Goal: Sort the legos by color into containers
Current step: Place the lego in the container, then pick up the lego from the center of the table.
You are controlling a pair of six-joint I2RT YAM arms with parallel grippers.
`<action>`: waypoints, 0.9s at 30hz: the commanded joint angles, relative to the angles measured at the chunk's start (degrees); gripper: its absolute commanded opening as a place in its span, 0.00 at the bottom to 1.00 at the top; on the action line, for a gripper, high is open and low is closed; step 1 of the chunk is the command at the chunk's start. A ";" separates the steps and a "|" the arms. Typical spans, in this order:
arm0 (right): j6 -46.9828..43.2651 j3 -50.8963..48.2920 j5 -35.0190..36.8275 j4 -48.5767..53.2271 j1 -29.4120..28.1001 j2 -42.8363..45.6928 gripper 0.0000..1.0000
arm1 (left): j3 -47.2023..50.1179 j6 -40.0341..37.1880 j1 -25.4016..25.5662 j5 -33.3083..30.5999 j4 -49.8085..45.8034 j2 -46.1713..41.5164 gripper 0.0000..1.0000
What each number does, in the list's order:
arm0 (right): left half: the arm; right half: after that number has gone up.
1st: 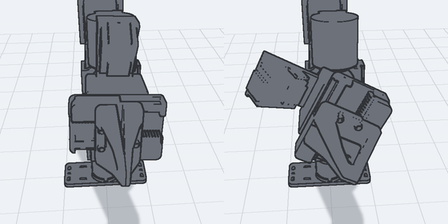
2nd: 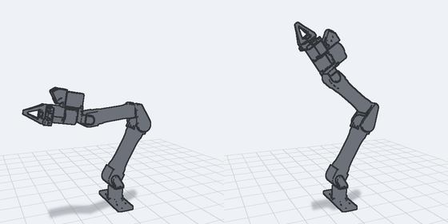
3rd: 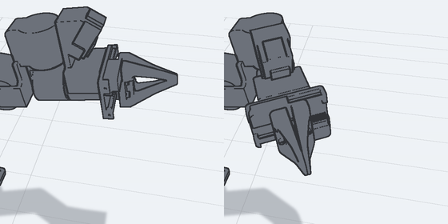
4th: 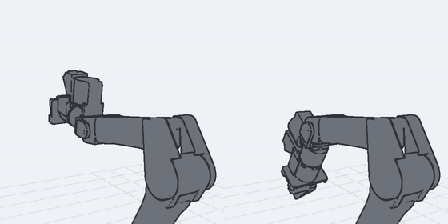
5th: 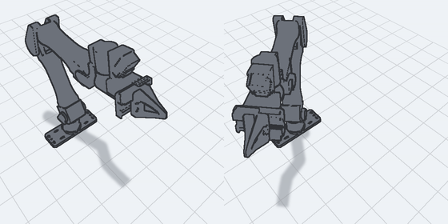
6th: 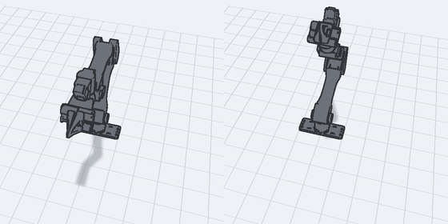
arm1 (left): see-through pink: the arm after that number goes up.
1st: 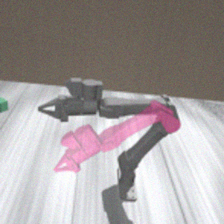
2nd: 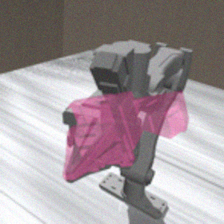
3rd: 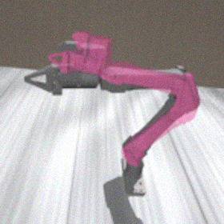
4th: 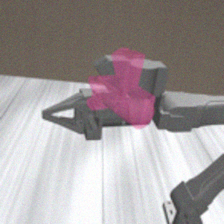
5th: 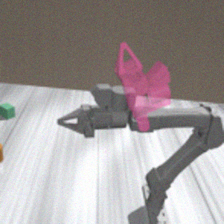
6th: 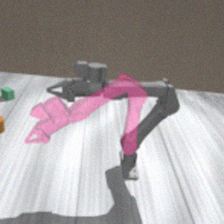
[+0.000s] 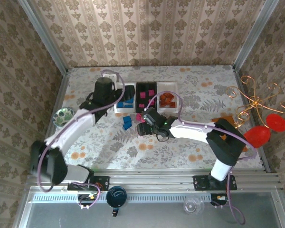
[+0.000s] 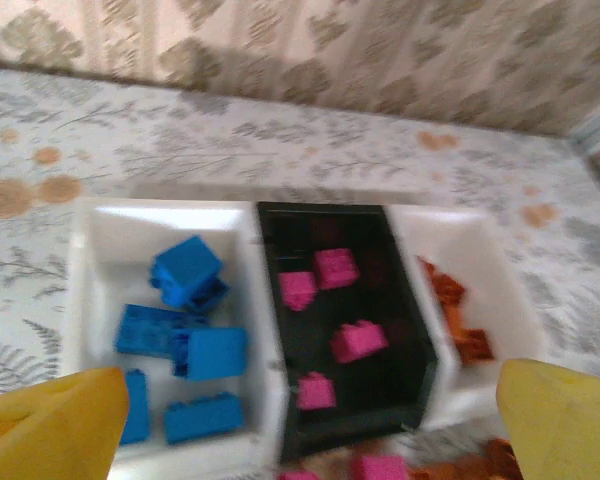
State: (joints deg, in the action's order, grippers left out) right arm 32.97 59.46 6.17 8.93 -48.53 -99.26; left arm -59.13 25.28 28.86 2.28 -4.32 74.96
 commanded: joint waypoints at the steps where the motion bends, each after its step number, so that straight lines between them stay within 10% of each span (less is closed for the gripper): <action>1: 0.69 3.54 0.63 -0.05 -0.92 -3.34 0.75 | 7.70 1.69 3.21 -1.23 1.83 -7.47 1.00; 14: -1.46 9.88 2.17 2.80 -2.35 -13.56 0.60 | 32.60 5.57 6.70 -16.32 -5.58 -34.01 1.00; 20: -3.60 8.36 2.53 3.65 -2.25 -9.73 0.34 | 34.04 5.72 3.43 -14.15 -6.72 -33.97 1.00; 27: -6.72 8.65 1.92 3.44 2.72 1.29 0.27 | 34.13 5.32 0.41 -7.39 -3.07 -29.57 1.00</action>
State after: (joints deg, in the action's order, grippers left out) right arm 28.34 66.28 7.44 11.79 -48.75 -102.54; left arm -25.89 30.26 29.56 -8.56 -9.63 44.21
